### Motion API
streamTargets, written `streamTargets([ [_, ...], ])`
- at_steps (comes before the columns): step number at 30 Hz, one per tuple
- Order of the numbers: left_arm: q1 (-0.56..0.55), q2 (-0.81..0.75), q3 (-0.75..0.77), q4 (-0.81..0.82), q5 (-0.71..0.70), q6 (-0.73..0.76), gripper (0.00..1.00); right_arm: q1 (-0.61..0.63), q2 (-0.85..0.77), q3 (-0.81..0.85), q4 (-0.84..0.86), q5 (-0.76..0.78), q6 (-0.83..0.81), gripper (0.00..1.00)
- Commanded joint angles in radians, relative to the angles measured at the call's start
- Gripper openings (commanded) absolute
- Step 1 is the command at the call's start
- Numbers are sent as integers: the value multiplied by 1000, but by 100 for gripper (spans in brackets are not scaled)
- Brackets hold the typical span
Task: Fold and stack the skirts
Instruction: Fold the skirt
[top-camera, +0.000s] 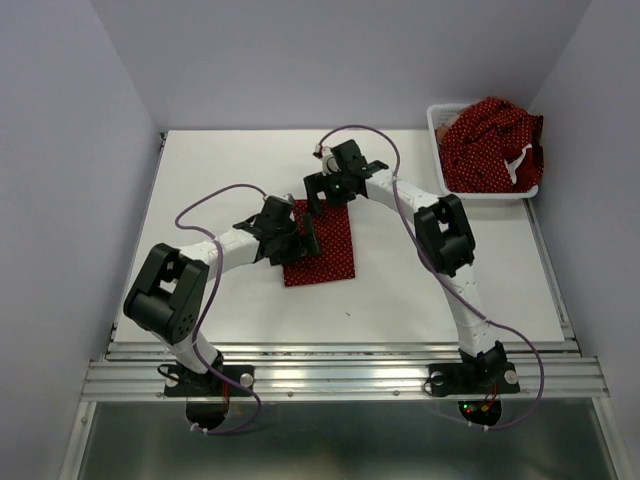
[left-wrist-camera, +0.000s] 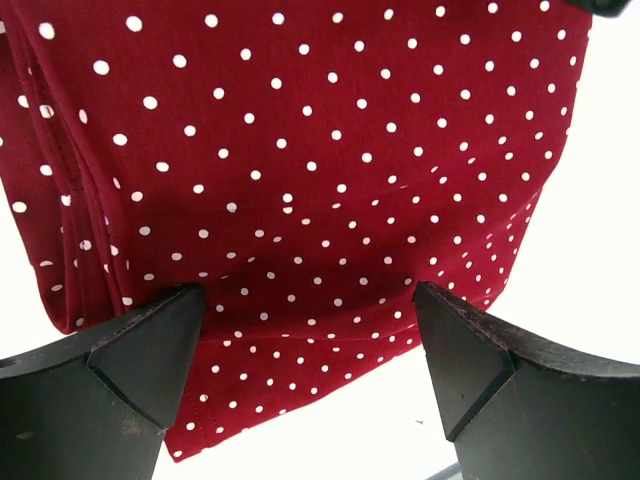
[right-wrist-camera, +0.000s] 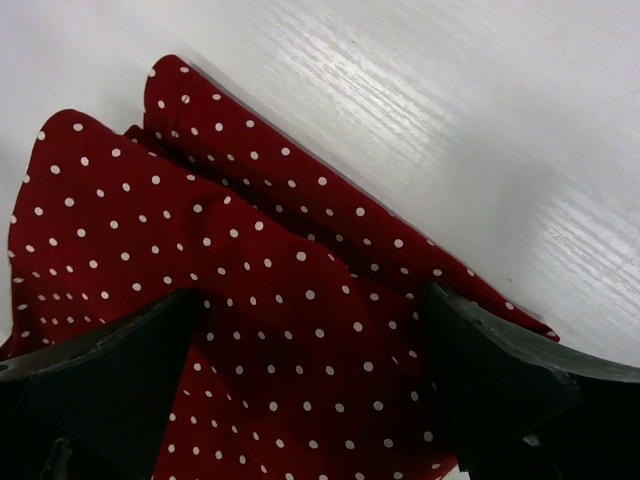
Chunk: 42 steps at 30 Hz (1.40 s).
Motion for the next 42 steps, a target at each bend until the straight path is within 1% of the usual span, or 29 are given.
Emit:
streamTargets([
  [1,3,39,28,-47,-77,32,99,1,-45,-45,36,-71,25,100],
  [5,20,39,71,-101,-158,46,99,-8,-57,-97,34,-22,53,100],
  [7,44,38,79,-127,-214,52,99,-8,-92,-152,37,1,63,100],
  [10,75,34,94,-152,-245,59,99,-8,-148,-230,46,54,106,100],
  [11,90,30,103,-153,-245,69,99,-8,-198,-302,60,51,134,100],
  [12,95,15,114,-153,-247,72,99,-8,-230,-351,81,33,148,100],
  [13,95,2,143,-153,-261,74,99,-8,-301,-463,139,-8,189,100],
  [14,95,-11,160,-152,-267,75,99,-8,-335,-519,172,-8,189,100],
  [15,95,-28,177,-136,-267,86,99,-8,-365,-568,196,-80,233,100],
  [17,95,-82,226,-119,-253,103,99,-8,-419,-658,259,-157,269,100],
  [18,96,-99,241,-106,-246,112,99,-8,-469,-742,278,-227,284,100],
  [20,96,-131,286,-102,-226,140,99,14,-517,-803,301,-269,287,100],
  [21,96,-139,300,-118,-230,148,99,15,-563,-845,301,-259,287,100],
  [23,100,-139,341,-165,-256,169,99,28,-620,-878,301,-208,291,100],
  [24,103,-139,352,-179,-267,172,99,28,-620,-878,299,-174,294,100],
  [27,115,-130,369,-221,-299,175,99,28,-665,-871,276,-32,289,100],
  [29,126,-137,353,-227,-307,163,99,28,-674,-844,252,33,287,100],
  [34,136,-188,291,-222,-307,131,99,28,-676,-814,247,100,275,100],
  [39,139,-254,160,-266,-264,80,99,28,-665,-783,224,201,245,100],
  [42,139,-300,4,-279,-210,22,99,28,-665,-765,215,232,226,100],
])
